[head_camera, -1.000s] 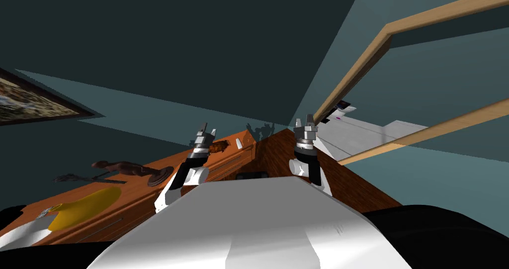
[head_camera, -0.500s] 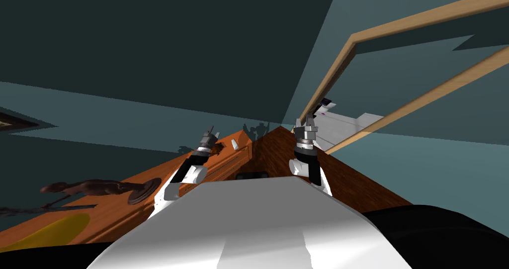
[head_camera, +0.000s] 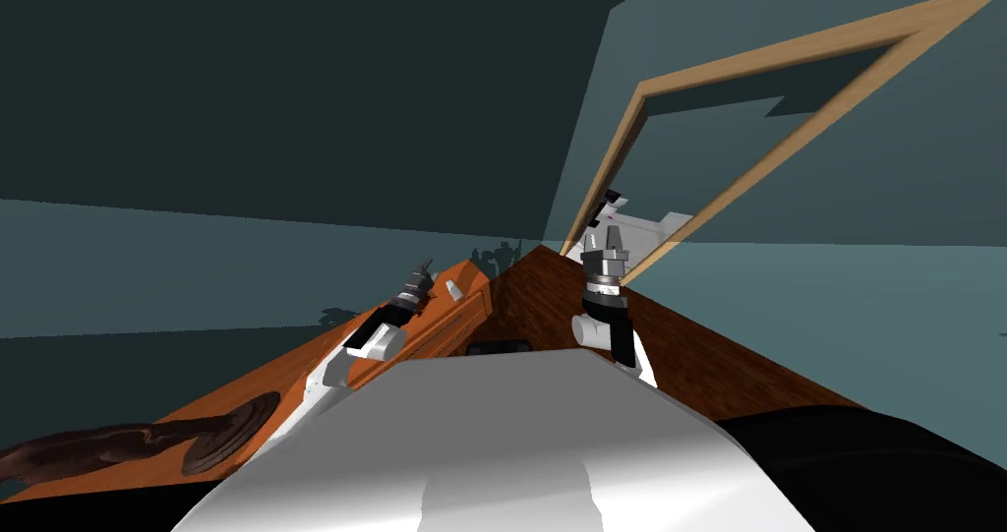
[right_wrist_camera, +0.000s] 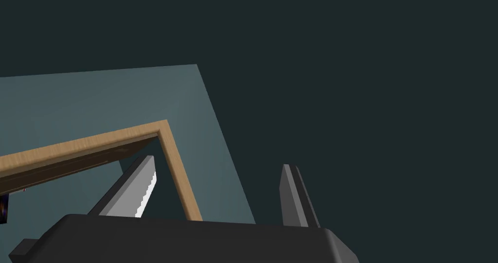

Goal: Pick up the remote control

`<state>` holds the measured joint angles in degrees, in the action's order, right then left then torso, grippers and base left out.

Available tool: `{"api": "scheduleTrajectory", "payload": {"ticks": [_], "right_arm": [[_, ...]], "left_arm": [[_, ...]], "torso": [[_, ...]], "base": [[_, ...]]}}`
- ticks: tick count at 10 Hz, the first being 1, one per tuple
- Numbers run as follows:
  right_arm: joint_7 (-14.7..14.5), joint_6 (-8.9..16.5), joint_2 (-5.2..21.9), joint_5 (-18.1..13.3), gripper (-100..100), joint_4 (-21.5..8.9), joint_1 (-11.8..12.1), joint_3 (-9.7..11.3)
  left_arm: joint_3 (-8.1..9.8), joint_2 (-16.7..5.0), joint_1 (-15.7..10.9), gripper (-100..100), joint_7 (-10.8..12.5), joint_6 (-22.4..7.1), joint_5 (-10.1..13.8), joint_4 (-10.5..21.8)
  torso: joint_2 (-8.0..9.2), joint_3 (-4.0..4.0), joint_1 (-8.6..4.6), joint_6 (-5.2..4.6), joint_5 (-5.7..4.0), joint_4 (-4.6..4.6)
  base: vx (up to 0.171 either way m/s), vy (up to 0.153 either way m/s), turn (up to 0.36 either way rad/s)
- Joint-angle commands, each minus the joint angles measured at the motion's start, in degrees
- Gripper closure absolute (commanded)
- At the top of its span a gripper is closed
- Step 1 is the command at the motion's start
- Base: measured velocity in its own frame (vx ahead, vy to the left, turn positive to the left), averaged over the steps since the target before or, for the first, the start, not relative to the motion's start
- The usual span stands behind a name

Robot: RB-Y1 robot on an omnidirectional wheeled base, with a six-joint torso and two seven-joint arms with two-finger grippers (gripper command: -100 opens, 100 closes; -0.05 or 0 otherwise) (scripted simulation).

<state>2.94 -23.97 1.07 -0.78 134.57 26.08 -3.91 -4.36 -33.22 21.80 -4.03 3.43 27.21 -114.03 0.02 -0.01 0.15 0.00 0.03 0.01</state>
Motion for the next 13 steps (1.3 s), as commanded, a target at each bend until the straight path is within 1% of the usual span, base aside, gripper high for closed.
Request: {"api": "scheduleTrajectory", "payload": {"ticks": [1,2,3,4,5,6,7,8,9,10,11,12,13], "right_arm": [[0.0,0.0,0.0,0.0,0,0.0,0.0,0.0],[0.0,0.0,0.0,0.0,0,0.0,0.0,0.0],[0.0,0.0,0.0,0.0,0,0.0,0.0,0.0],[0.0,0.0,0.0,0.0,0,0.0,0.0,0.0],[0.0,0.0,0.0,0.0,0,0.0,0.0,0.0],[0.0,0.0,0.0,0.0,0,0.0,0.0,0.0],[0.0,0.0,0.0,0.0,0,0.0,0.0,0.0],[0.0,0.0,0.0,0.0,0,0.0,0.0,0.0],[0.0,0.0,0.0,0.0,0,0.0,0.0,0.0],[0.0,0.0,0.0,0.0,0,0.0,0.0,0.0],[0.0,0.0,0.0,0.0,0,0.0,0.0,0.0],[0.0,0.0,0.0,0.0,0,0.0,0.0,0.0],[0.0,0.0,0.0,0.0,0,0.0,0.0,0.0]], "left_arm": [[-0.69,-0.9,-0.7,-100,-0.6,-2.1,1.1,1.2],[-1.74,-2.8,-1.5,-100,-1.1,-4.0,3.1,3.5],[-1.74,-2.8,-1.5,-100,-1.1,-4.3,3.1,3.5],[-2.87,-4.6,-2.3,-100,-1.6,-6.2,5.2,5.8],[-2.87,-4.6,-2.3,-100,-1.6,-6.4,5.2,5.8],[-4.07,-6.3,-3.1,-100,-2.2,-8.5,7.3,8.2],[-5.36,-7.9,-3.9,-100,-2.7,-10.1,9.0,9.7],[-5.36,-7.9,-3.9,-100,-2.7,-10.7,9.4,10.7],[-6.71,-9.5,-4.7,-100,-3.3,-12.5,11.5,13.3],[-6.71,-9.5,-4.7,-100,-3.3,-12.8,11.5,13.3],[-8.12,-10.9,-5.5,-100,-3.8,-14.9,13.7,15.2],[-8.12,-10.9,-5.5,-100,-3.8,-14.9,13.7,15.9],[-9.59,-12.3,-6.4,-100,-4.4,-17.0,15.8,18.6]], "torso": [[0.0,0.0,0.0,0.0,0.0,0.0],[-0.02,0.01,0.0,0.06,0.0,0.0],[-0.03,0.02,-0.01,0.0,0.0,0.0],[-0.04,0.02,0.0,0.08,0.0,0.0],[-0.05,0.03,-0.01,0.01,0.0,-0.01],[-0.07,0.03,-0.02,0.07,0.0,-0.01],[-0.08,0.04,-0.01,0.02,0.0,-0.01],[-0.09,0.05,0.03,0.01,0.0,-0.02],[-0.1,0.06,0.07,0.1,0.02,-0.02],[-0.1,0.06,0.06,0.05,0.01,-0.02],[-0.11,0.06,0.02,0.08,0.01,-0.02],[-0.15,0.08,0.01,0.02,0.01,-0.03],[-0.15,0.08,0.03,0.11,0.0,-0.03]], "base": [[-0.014,0.024,-0.165],[-0.011,0.019,-0.296],[-0.007,0.023,-0.125],[-0.006,0.016,-0.268],[-0.003,0.019,-0.149],[0.002,0.018,-0.304],[0.0,0.033,-0.419],[0.003,0.037,-0.14],[0.008,0.03,-0.246],[0.005,0.029,-0.146],[0.014,0.024,-0.339],[0.011,0.029,-0.123],[0.015,0.035,-0.264]]}}
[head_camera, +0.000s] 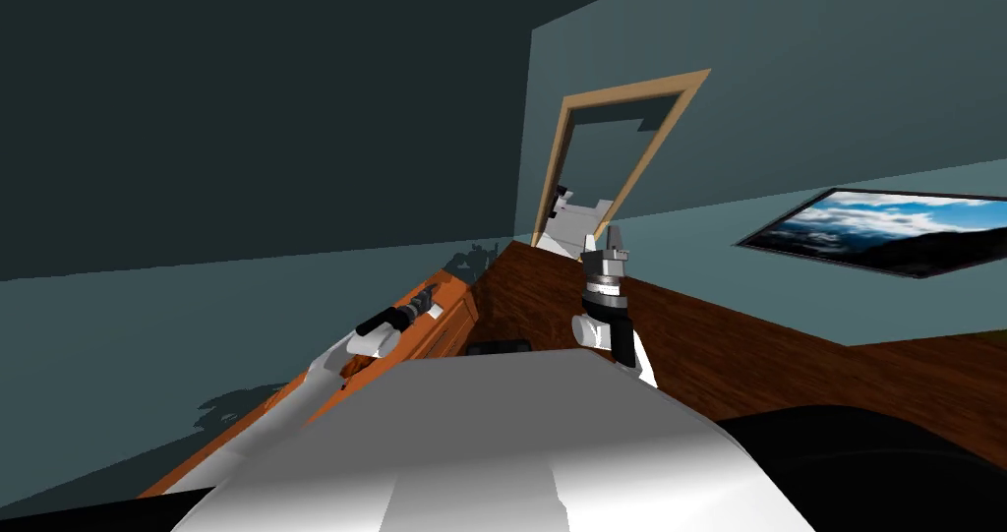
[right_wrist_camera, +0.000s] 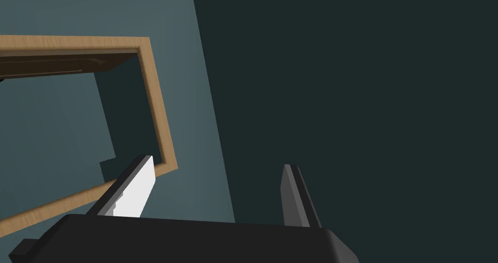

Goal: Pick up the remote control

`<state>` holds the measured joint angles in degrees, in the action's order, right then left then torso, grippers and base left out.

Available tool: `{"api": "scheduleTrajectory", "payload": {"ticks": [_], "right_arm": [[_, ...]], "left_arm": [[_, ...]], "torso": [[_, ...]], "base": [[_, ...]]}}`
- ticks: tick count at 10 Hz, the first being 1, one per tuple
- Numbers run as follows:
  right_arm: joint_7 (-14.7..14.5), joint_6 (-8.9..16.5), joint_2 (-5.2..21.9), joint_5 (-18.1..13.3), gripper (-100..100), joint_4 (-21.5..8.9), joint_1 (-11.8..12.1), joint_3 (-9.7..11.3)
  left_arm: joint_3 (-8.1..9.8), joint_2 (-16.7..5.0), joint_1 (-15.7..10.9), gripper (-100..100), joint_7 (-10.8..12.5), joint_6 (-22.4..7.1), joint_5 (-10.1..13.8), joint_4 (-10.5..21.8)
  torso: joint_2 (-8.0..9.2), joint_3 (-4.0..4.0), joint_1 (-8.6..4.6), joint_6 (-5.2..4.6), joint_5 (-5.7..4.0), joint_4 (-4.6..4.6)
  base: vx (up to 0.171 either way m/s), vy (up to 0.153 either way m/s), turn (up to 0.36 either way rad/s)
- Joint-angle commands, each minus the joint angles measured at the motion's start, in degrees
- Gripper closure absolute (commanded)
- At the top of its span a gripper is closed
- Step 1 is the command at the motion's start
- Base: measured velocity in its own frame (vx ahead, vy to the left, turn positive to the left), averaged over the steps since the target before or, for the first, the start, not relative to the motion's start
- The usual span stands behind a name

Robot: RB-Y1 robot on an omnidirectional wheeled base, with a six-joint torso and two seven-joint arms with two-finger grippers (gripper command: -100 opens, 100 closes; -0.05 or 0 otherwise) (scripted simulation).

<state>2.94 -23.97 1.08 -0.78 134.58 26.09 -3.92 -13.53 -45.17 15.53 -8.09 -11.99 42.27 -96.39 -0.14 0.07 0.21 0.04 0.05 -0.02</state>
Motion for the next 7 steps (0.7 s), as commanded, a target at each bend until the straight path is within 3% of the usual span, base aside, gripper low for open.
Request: {"api": "scheduleTrajectory", "payload": {"ticks": [1,2,3,4,5,6,7], "right_arm": [[0.0,0.0,0.0,0.0,0,0.0,0.0,0.0],[0.0,0.0,0.0,0.0,0,0.0,0.0,0.0],[0.0,0.0,0.0,0.0,0,0.0,0.0,0.0],[0.0,0.0,0.0,0.0,0,0.0,0.0,0.0],[0.0,0.0,0.0,0.0,0,0.0,0.0,0.0],[0.0,0.0,0.0,0.0,0,0.0,0.0,0.0],[0.0,0.0,0.0,0.0,0,0.0,0.0,0.0]], "left_arm": [[-1.94,-1.6,-0.9,-100,-0.9,-2.9,2.9,2.9],[-1.94,-1.6,-0.9,-100,-0.9,-3.6,2.9,3.7],[-3.49,-2.8,-1.7,-100,-1.5,-5.1,5.0,6.5],[-3.49,-2.8,-1.7,-100,-1.5,-5.6,5.0,6.5],[-5.08,-3.8,-2.5,-100,-2.0,-7.5,7.1,9.3],[-5.08,-3.8,-2.5,-100,-2.0,-7.5,7.1,9.3],[-6.68,-4.8,-3.3,-100,-2.6,-9.1,9.2,12.1]], "torso": [[0.0,0.0,0.0,0.0,0.0,0.0],[0.0,0.0,0.07,0.0,0.01,0.0],[0.0,0.0,0.07,0.07,0.02,0.0],[-0.03,0.02,0.02,0.01,0.02,-0.01],[-0.03,0.01,0.0,0.07,0.0,0.0],[-0.03,0.02,0.01,0.03,0.0,-0.01],[-0.03,0.02,0.0,0.07,0.0,0.0]], "base": [[0.017,0.06,-0.435],[0.009,0.054,-0.129],[0.021,0.041,-0.253],[0.018,0.036,-0.151],[0.019,0.037,-0.241],[0.016,0.042,-0.142],[0.017,0.045,-0.244]]}}
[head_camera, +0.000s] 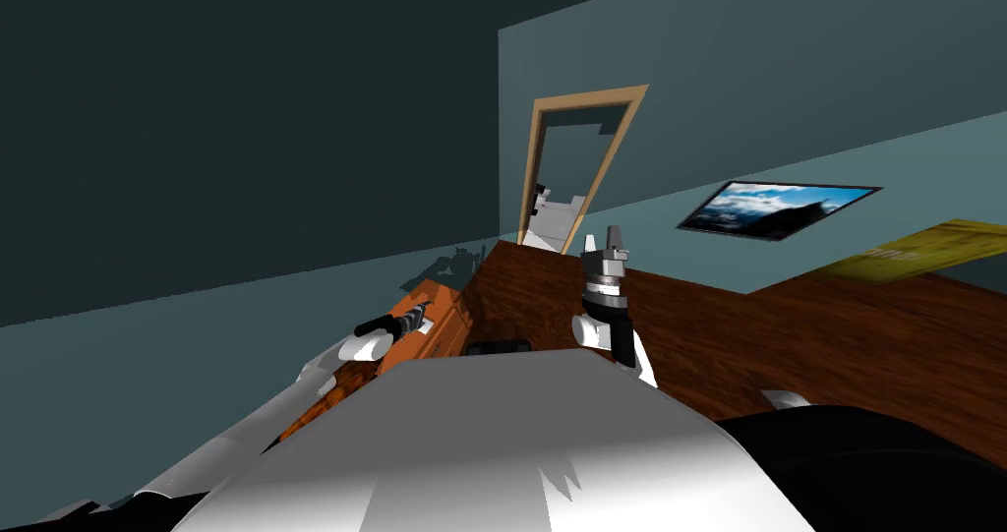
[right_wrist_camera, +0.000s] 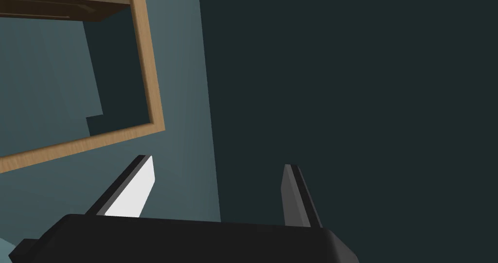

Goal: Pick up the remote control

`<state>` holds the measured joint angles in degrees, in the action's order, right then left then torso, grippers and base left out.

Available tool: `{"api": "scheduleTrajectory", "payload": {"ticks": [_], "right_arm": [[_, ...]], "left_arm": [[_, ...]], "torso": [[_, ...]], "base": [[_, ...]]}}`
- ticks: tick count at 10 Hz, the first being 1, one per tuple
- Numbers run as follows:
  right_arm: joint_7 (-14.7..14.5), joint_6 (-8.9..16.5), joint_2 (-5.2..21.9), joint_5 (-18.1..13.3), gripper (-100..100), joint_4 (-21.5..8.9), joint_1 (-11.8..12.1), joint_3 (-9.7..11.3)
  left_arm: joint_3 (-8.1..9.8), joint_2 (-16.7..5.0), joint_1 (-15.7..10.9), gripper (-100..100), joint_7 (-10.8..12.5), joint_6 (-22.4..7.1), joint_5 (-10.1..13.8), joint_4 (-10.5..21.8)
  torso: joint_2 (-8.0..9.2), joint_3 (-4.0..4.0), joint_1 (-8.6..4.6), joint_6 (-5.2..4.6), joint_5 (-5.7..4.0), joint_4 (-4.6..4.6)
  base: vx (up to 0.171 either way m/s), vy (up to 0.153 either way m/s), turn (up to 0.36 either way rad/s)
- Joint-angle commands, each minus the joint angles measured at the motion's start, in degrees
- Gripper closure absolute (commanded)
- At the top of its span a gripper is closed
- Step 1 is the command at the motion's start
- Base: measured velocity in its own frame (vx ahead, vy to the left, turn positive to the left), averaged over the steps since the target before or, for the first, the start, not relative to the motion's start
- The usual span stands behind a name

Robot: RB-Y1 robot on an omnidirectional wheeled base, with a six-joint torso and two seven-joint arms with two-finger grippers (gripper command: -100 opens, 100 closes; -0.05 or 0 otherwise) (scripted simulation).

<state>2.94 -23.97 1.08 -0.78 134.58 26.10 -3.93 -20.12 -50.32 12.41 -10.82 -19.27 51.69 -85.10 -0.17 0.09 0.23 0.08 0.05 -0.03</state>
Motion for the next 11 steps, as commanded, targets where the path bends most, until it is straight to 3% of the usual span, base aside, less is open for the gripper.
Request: {"api": "scheduleTrajectory", "payload": {"ticks": [1,3,5,8,11], "right_arm": [[0.0,0.0,0.0,0.0,0,0.0,0.0,0.0],[0.0,0.0,0.0,0.0,0,0.0,0.0,0.0],[0.0,0.0,0.0,0.0,0,0.0,0.0,0.0],[0.0,0.0,0.0,0.0,0,0.0,0.0,0.0],[0.0,0.0,0.0,0.0,0,0.0,0.0,0.0]], "left_arm": [[-0.09,0.3,-0.2,-100,0.1,-2.1,-0.3,0.8],[-3.3,-1.2,-1.6,-100,-1.0,-5.7,3.3,5.0],[-3.3,-1.2,-1.6,-100,-1.0,-5.7,3.7,6.4],[-7.96,-2.8,-3.7,-100,-2.4,-10.3,9.0,14.2],[-9.4,-3.1,-4.3,-100,-2.9,-11.7,10.6,16.6]], "torso": [[0.0,0.0,0.0,0.0,0.0,0.0],[0.01,-0.01,0.02,0.0,0.01,0.0],[-0.04,0.02,0.07,0.07,0.02,-0.01],[-0.04,0.02,0.08,0.02,0.01,-0.01],[-0.04,0.02,0.03,0.04,0.01,-0.01]], "base": [[0.011,0.049,-0.152],[0.022,0.065,-0.307],[0.017,0.046,-0.068],[0.022,0.07,-0.305],[0.015,0.057,-0.132]]}}
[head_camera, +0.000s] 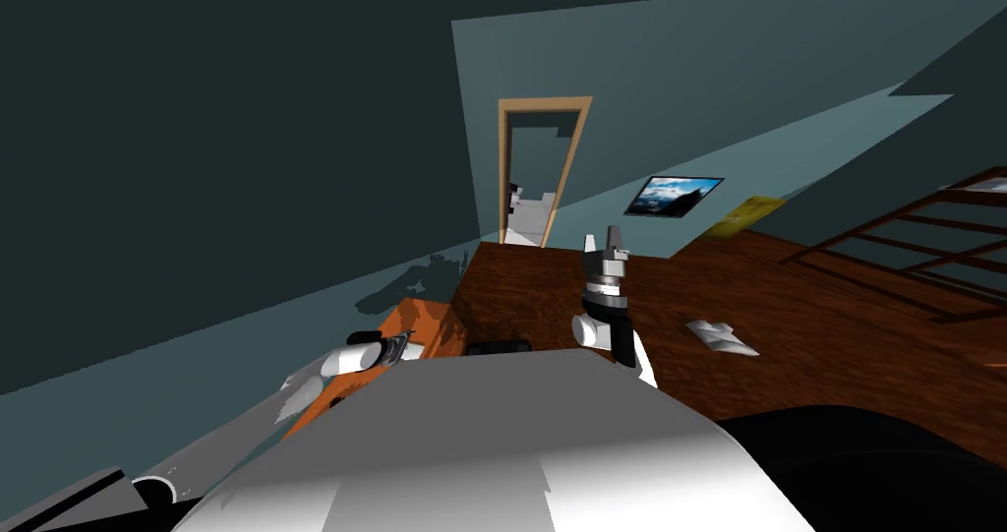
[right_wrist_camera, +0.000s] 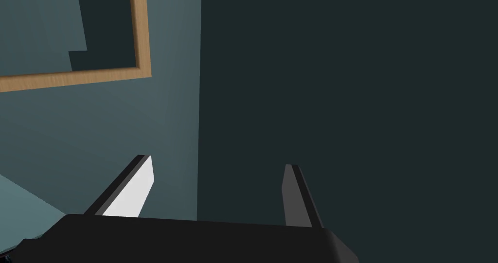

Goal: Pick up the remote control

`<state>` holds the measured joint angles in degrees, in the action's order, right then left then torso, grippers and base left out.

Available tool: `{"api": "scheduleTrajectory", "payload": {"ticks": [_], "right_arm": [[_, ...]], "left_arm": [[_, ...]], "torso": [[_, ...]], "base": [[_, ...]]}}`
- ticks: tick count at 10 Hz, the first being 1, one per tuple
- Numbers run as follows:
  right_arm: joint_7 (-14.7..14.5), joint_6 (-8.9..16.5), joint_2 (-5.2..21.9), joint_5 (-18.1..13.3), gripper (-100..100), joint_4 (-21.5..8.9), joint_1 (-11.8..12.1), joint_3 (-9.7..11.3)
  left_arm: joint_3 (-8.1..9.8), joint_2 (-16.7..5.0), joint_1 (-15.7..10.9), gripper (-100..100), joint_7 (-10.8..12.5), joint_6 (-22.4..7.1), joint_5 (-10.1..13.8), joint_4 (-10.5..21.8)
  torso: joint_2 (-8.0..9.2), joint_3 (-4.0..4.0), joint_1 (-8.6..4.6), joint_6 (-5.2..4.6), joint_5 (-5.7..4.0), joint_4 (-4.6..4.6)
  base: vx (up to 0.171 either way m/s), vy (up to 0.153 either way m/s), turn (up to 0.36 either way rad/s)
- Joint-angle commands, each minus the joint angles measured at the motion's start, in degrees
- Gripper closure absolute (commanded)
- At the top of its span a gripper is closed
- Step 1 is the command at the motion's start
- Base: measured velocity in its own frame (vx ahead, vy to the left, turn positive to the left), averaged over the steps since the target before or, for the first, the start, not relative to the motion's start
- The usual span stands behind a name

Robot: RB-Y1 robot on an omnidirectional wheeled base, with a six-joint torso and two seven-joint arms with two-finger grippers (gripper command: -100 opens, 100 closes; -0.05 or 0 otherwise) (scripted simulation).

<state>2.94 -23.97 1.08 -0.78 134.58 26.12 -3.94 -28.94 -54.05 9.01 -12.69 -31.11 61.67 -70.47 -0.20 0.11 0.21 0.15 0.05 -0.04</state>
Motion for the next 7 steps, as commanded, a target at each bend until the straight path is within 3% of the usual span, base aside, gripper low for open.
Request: {"api": "scheduleTrajectory", "payload": {"ticks": [1,7], "right_arm": [[0.0,0.0,0.0,0.0,0,0.0,0.0,0.0],[0.0,0.0,0.0,0.0,0,0.0,0.0,0.0]], "left_arm": [[-0.59,0.7,-0.9,-100,-1.0,0.1,0.6,2.0],[-7.43,1.1,-3.3,-100,-2.9,-5.4,7.5,12.5]], "torso": [[0.0,0.0,0.0,0.0,0.0,0.0],[-0.1,0.05,0.19,-0.03,0.04,-0.01]], "base": [[0.002,0.019,0.015],[0.025,0.075,-0.214]]}}
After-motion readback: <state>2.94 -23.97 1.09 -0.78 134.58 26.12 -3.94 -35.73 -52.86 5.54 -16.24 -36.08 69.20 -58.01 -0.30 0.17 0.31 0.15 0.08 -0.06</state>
